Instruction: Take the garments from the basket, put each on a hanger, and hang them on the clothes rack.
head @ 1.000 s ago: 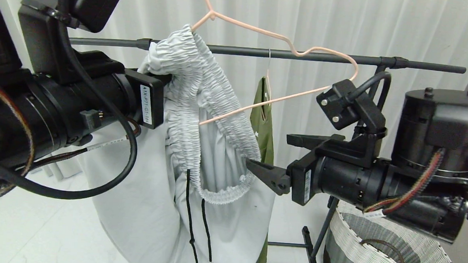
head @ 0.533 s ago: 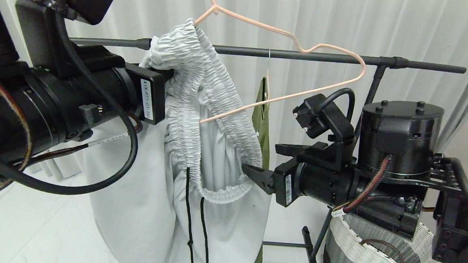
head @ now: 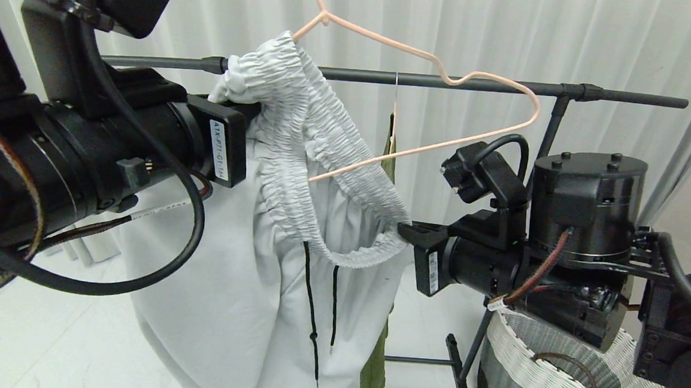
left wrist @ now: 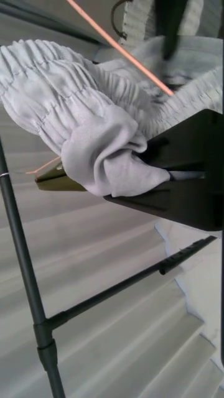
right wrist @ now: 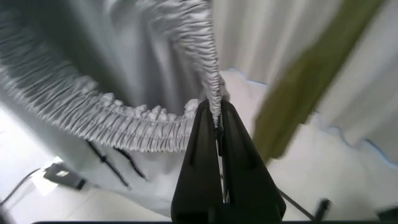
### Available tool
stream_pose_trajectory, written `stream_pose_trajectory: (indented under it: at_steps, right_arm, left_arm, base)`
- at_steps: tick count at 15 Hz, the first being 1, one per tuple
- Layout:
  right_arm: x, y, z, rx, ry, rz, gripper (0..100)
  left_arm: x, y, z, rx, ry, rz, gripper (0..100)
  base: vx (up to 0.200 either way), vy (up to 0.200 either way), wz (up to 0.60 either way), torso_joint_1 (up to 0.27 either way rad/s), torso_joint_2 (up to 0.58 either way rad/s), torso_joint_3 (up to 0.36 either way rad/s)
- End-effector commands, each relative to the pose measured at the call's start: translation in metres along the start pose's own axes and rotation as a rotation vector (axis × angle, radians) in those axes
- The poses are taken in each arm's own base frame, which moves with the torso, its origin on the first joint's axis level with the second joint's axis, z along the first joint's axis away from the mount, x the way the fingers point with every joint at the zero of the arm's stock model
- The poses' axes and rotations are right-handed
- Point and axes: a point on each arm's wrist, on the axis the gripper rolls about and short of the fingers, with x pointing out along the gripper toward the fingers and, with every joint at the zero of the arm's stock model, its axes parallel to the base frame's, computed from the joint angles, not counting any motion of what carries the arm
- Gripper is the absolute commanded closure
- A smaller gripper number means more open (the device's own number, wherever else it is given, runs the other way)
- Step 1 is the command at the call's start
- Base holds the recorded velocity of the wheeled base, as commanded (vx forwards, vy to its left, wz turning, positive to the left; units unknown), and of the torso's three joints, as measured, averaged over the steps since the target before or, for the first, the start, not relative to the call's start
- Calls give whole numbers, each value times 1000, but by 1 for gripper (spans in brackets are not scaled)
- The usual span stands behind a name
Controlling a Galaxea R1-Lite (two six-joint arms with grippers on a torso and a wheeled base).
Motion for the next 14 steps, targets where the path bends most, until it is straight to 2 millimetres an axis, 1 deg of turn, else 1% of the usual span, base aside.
stream_pose_trajectory:
  at_steps: [1, 3, 4, 5, 7, 10, 14]
  right_arm:
    - [-2, -17, 6, 12, -21, -72, 100]
    - [-3, -30, 10, 21, -52, -127, 100]
    - [-3, -36, 12, 25, -68, -155, 100]
    - [-3, -41, 13, 30, -80, -181, 100]
    - [-3, -48, 14, 33, -86, -206, 100]
    - [-2, -56, 14, 18, -83, -231, 100]
    - [-2, -59, 14, 18, -82, -242, 100]
  left_arm:
    - [0, 1, -7, 10, 23, 10, 100]
    - [1, 2, -13, 34, 46, 18, 100]
    - [1, 6, -18, 75, 60, 36, 100]
    - [2, 14, -24, 125, 83, 66, 100]
    - [-3, 21, -30, 172, 104, 90, 100]
    - [-14, 24, -41, 202, 129, 95, 100]
    - [-24, 35, -55, 261, 176, 136, 100]
  base:
    - [0, 0, 0, 0, 0, 0]
    - [0, 0, 0, 0, 0, 0]
    - [0, 0, 0, 0, 0, 0]
    - [0, 0, 0, 0, 0, 0]
    - [0, 0, 0, 0, 0, 0]
    - [0, 0, 0, 0, 0, 0]
    - [0, 0, 0, 0, 0, 0]
